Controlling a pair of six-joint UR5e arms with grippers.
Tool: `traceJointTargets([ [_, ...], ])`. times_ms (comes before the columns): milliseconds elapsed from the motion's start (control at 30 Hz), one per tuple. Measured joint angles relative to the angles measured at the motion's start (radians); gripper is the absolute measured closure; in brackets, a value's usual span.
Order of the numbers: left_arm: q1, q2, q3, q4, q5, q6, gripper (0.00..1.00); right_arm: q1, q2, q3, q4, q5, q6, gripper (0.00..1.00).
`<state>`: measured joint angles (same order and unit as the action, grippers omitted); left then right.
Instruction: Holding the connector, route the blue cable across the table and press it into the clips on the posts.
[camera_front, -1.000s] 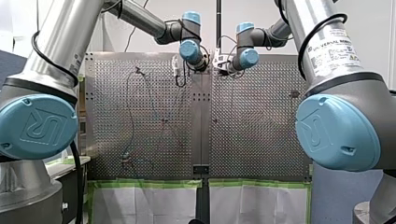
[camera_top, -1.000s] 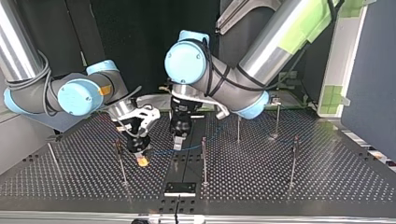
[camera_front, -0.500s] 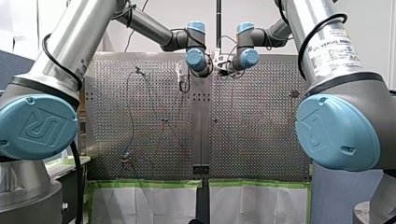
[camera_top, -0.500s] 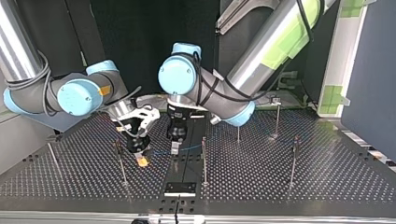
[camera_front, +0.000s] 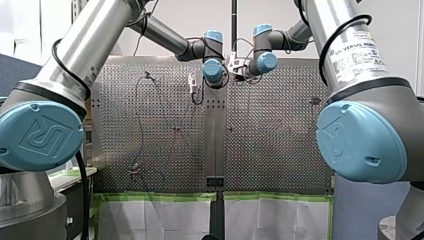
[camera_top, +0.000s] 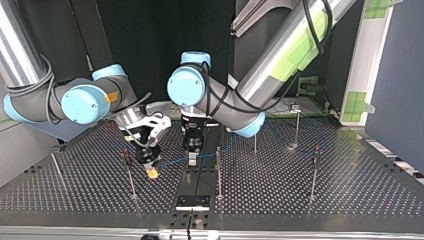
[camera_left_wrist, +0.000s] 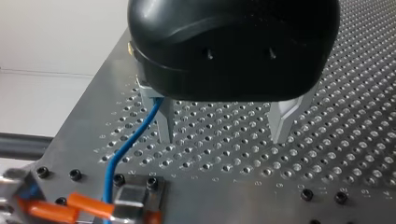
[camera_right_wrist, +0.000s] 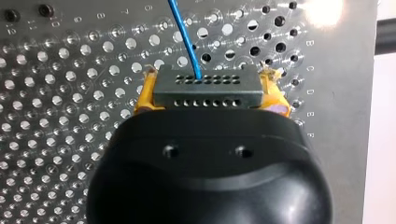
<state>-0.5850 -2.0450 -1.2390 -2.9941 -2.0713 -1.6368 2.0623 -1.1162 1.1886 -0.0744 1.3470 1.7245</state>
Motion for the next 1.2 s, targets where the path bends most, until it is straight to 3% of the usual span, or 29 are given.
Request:
traceJointTargets([
  [100,-0.004,0.0,0.0,0.003,-0.005,0.003,0.03,-0.001,0.0,0.0,0.0,0.0,0.0,1.0],
  [167,-0.007,0.0,0.0,0.006,-0.007,0.005,0.33,-0.001,0.0,0.0,0.0,0.0,0.001,1.0],
  [200,-0.008,0.0,0.0,0.008,-0.007,0.005,0.33,-0.001,0.0,0.0,0.0,0.0,0.002,1.0],
  [233,-0.01,0.0,0.0,0.01,-0.008,0.005,0.55,-0.001,0.0,0.0,0.0,0.0,0.002,1.0],
  [267,-0.012,0.0,0.0,0.012,-0.012,0.005,0.68,-0.002,0.0,0.0,0.0,0.0,0.003,1.0],
  [300,-0.013,0.0,0.0,0.013,-0.016,0.005,0.68,-0.001,0.0,0.0,0.0,0.0,0.003,1.0],
  [367,-0.016,0.0,0.0,0.015,-0.028,0.002,0.95,-0.001,0.0,0.0,0.0,-0.001,0.003,1.0],
  [433,-0.019,0.0,0.0,0.015,-0.04,-0.004,1.0,-0.002,0.0,0.0,0.0,-0.001,0.003,1.0],
  [867,-0.037,0.0,-0.022,0.0,-0.143,-0.059,1.0,-0.001,0.001,0.002,0.004,-0.002,0.013,1.0],
  [1200,-0.052,0.0,-0.102,0.071,-0.172,-0.062,1.0,0.007,0.001,0.053,0.016,0.001,0.011,1.0],
])
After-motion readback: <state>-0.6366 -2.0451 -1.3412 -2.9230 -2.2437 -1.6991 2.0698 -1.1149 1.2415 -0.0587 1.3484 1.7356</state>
